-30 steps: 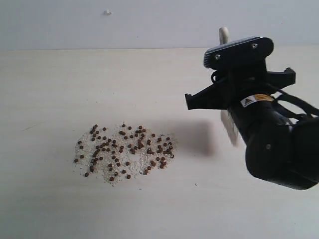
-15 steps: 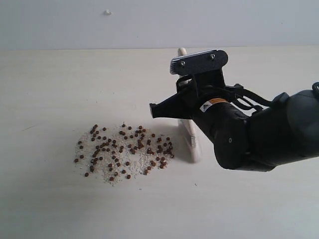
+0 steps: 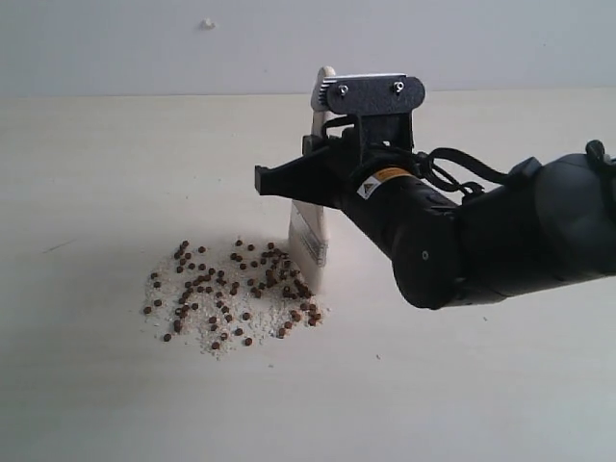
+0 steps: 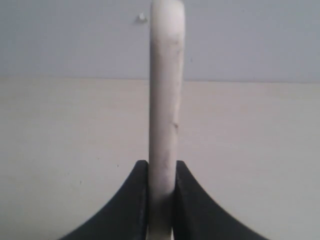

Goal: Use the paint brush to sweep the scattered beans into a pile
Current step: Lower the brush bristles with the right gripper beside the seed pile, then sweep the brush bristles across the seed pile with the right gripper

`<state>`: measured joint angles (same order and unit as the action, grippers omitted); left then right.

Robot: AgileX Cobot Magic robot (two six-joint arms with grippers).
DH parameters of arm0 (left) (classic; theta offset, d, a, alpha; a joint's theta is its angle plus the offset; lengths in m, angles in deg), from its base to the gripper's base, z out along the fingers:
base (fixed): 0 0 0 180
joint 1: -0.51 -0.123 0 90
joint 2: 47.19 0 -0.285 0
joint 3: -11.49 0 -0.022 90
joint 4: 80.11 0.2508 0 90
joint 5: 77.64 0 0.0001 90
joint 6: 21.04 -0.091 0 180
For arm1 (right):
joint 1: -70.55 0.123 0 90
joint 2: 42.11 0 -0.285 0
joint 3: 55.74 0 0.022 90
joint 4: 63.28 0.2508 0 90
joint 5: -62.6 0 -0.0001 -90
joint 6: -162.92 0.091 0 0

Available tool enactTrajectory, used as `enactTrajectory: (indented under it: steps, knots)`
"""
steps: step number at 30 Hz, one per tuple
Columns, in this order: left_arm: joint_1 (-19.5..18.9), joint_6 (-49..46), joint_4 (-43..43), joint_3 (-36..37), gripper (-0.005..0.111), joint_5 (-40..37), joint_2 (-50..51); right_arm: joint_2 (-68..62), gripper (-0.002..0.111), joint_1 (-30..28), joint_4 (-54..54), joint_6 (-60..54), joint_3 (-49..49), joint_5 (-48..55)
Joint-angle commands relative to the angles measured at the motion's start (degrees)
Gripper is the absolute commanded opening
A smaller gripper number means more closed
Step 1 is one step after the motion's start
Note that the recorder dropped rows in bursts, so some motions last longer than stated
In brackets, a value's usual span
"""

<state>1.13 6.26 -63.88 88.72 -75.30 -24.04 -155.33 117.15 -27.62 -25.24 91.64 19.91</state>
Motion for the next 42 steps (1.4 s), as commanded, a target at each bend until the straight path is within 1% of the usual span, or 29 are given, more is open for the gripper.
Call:
enactTrajectory:
  steps: [1,3,11,13,17,21,24,27,29,33,42]
  knots:
    - [-0.1,0.0,-0.3,0.0,0.000,0.0,-0.3,1.4,0.000,0.0,4.4,-6.6,2.7,-0.6]
    - [-0.1,0.0,-0.3,0.0,0.000,0.0,-0.3,2.9,0.000,0.0,7.4,-11.4,2.7,-1.0]
    - [-0.1,0.0,-0.3,0.0,0.000,0.0,-0.3,7.5,0.000,0.0,28.4,-40.5,2.6,-0.3]
    - [-0.1,0.0,-0.3,0.0,0.000,0.0,-0.3,7.5,0.000,0.0,33.6,-45.5,1.9,-0.6]
    - [-0.1,0.0,-0.3,0.0,0.000,0.0,-0.3,7.5,0.000,1.4,35.5,-45.1,-2.1,-2.6]
    - [-0.1,0.0,-0.3,0.0,0.000,0.0,-0.3,7.4,0.000,6.7,37.8,-44.0,-5.1,-6.8]
    - [-0.1,0.0,-0.3,0.0,0.000,0.0,-0.3,6.0,0.000,10.5,39.4,-43.6,-5.0,-8.1]
    - [-0.1,0.0,-0.3,0.0,0.000,0.0,-0.3,3.6,0.000,12.8,39.3,-40.0,-4.6,-9.1]
    - [-0.1,0.0,-0.3,0.0,0.000,0.0,-0.3,1.8,0.000,14.4,39.3,-37.6,-3.7,-8.9]
    - [-0.1,0.0,-0.3,0.0,0.000,0.0,-0.3,-1.8,0.000,16.6,39.3,-36.3,-0.3,-7.9]
    - [-0.1,0.0,-0.3,0.0,0.000,0.0,-0.3,-9.0,0.000,17.1,39.4,-33.6,10.9,-5.5]
